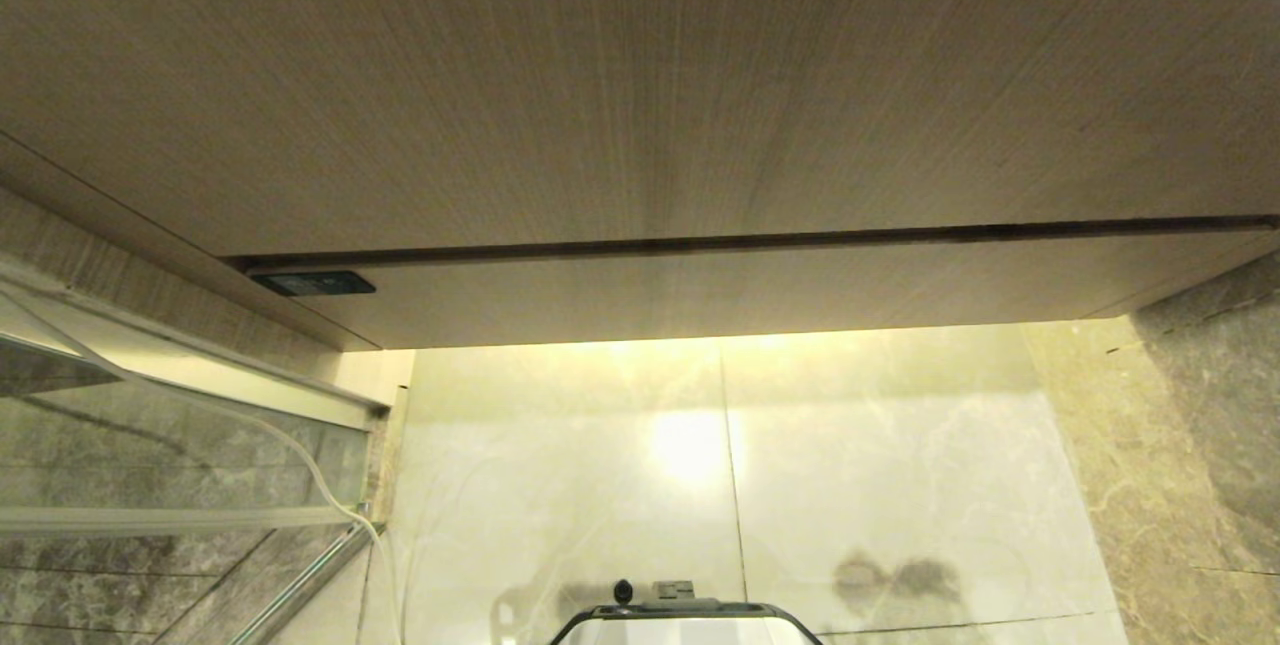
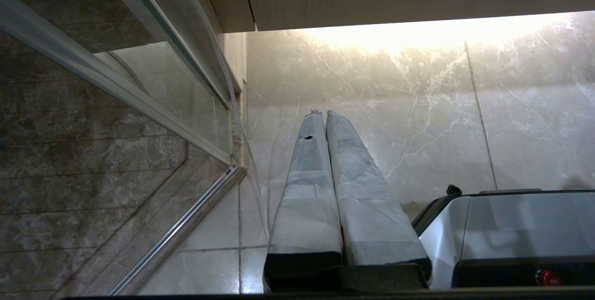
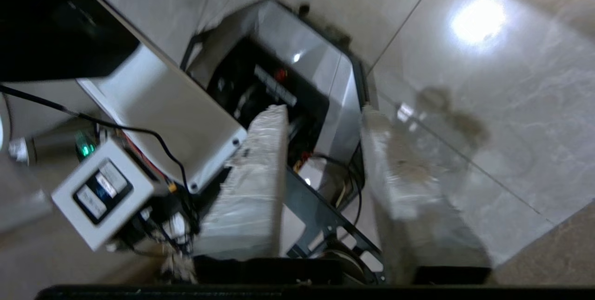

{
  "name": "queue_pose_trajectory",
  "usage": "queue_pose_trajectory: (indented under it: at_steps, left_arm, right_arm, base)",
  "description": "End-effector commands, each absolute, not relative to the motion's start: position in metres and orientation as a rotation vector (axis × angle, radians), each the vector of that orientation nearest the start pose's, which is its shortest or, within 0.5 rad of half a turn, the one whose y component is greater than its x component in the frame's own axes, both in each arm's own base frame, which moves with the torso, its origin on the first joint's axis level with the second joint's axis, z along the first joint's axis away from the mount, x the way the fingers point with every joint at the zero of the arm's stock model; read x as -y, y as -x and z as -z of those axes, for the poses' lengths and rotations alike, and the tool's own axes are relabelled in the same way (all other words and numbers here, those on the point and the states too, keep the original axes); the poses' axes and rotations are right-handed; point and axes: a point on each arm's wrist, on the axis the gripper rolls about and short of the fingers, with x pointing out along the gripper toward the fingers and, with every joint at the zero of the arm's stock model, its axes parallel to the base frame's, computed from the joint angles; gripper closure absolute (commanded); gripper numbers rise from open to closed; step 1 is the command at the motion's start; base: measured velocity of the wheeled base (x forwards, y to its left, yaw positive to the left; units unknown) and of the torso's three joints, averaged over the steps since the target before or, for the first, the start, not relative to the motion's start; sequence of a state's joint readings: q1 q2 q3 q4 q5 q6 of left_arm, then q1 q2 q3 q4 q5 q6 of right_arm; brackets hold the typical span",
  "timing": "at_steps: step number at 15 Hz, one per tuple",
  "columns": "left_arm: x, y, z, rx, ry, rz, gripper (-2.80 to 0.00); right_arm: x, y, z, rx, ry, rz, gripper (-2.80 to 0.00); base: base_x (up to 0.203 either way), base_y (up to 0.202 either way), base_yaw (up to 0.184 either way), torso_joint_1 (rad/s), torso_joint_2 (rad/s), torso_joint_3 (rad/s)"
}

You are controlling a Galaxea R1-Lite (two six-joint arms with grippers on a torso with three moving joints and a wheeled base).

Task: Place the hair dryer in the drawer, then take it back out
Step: Pull open the drawer

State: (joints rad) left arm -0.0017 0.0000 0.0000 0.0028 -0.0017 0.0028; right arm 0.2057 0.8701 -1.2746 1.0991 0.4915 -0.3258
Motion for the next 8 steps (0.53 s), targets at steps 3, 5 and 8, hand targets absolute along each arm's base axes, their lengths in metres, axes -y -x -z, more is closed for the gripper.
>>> queue_pose_trajectory:
  at_steps: [3, 5, 8]
  left_arm:
    - [0.0, 0.023, -0.075, -0.004, -0.003, 0.003, 0.0]
    - [0.0, 0.023, -0.075, -0.004, -0.003, 0.003, 0.0]
    - [0.0, 0.023, -0.075, -0.004, -0.003, 0.004, 0.0]
  right_arm:
    - [-0.027, -0.087, -0.28, -0.757, 0.602, -0.837, -2.8]
    - [-0.031, -0.113, -0.27, -0.69, 0.732, -0.791, -2.8]
    - [-0.041, -0.157, -0.259, -0.507, 0.941, -0.639, -2.8]
  base:
    - [0.0, 0.0, 0.0, 0.0, 0.0, 0.0]
    - [0.0, 0.0, 0.0, 0.0, 0.0, 0.0]
    - [0.0, 0.0, 0.0, 0.0, 0.0, 0.0]
